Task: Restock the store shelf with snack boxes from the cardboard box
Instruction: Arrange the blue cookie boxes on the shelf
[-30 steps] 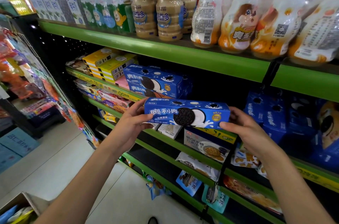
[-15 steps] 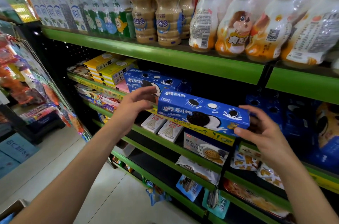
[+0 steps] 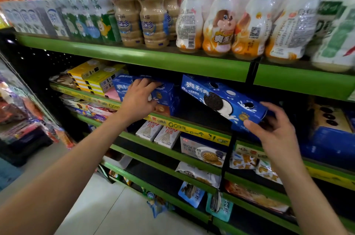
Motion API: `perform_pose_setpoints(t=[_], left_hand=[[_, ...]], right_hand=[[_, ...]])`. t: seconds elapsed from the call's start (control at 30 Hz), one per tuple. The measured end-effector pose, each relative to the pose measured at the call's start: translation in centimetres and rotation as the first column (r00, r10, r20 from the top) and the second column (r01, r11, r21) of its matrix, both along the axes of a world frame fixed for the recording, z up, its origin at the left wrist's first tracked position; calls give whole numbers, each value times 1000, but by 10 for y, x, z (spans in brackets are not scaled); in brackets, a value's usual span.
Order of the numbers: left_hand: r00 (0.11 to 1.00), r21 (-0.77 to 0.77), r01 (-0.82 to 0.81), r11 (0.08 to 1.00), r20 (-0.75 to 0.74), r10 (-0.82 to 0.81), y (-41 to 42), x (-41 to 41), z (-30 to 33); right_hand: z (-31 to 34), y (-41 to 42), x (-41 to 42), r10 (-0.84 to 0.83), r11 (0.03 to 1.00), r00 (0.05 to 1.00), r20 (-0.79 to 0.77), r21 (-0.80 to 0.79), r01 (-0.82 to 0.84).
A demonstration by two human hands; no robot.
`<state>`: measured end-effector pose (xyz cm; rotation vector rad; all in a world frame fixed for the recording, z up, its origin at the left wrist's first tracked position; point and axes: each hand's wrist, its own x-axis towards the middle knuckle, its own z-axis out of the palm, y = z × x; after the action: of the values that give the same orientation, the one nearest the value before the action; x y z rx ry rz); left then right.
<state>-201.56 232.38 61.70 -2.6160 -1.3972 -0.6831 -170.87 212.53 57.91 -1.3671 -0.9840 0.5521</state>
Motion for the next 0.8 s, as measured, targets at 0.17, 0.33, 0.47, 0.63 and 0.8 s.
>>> perform_pose_setpoints(t=[0.17,0.33,0.47,0.63,0.8], left_hand=[[999,50,-11,999,45,9,-2,1,-9],[997,48,-17,999,77,13,0,1,-12],[995,14,-21,1000,93,20,-2,1,-9],[998,-29,-8,1000,56,9,-3,-1,-5],[999,-25,-4,1000,37,5,0,0,-4]], right_hand=[[9,37,-21,-61,997,995,83,-34,64],[14,97,-53,-19,993,985,170,-110,38],[16,144,-78,105,984,979,176,-162,-77],[18,184,-90,306,936,883,355,-281,-211],[25,202,-84,507,855,735,450,-366,-366]])
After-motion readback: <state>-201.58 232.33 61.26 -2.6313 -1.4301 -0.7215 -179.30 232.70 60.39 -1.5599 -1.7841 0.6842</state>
